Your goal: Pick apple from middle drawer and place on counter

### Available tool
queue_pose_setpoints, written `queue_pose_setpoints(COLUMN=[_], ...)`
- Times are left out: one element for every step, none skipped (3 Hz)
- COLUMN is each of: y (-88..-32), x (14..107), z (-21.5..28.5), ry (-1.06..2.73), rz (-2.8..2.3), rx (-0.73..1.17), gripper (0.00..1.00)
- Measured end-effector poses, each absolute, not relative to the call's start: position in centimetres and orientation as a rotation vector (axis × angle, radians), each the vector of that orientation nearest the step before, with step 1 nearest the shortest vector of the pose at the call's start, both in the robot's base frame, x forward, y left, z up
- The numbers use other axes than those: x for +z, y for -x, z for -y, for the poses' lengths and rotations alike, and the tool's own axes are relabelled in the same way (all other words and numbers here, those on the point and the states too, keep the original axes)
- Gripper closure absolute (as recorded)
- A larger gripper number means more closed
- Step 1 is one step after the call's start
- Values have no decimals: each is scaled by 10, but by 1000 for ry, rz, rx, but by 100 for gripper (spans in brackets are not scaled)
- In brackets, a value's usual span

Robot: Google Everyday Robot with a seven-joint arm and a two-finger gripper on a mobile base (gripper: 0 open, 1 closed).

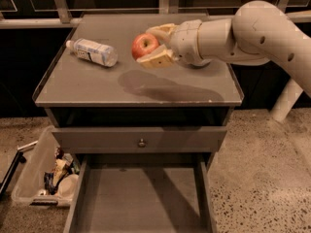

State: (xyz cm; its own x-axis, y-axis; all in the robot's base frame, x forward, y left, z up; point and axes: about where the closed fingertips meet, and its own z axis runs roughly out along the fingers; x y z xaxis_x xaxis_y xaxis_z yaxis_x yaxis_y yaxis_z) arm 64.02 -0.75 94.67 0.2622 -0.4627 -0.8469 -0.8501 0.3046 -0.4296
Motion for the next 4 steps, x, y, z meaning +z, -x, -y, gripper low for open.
queue_pose_setpoints(y=[-674,-691,-700,-702], x=[939,921,904,891], z=[15,26,41,52], ry=[1214,1145,1091,1062], rz=[-1408,-1471,-1534,-1585], rx=[433,401,356,326], gripper=[100,100,100,100])
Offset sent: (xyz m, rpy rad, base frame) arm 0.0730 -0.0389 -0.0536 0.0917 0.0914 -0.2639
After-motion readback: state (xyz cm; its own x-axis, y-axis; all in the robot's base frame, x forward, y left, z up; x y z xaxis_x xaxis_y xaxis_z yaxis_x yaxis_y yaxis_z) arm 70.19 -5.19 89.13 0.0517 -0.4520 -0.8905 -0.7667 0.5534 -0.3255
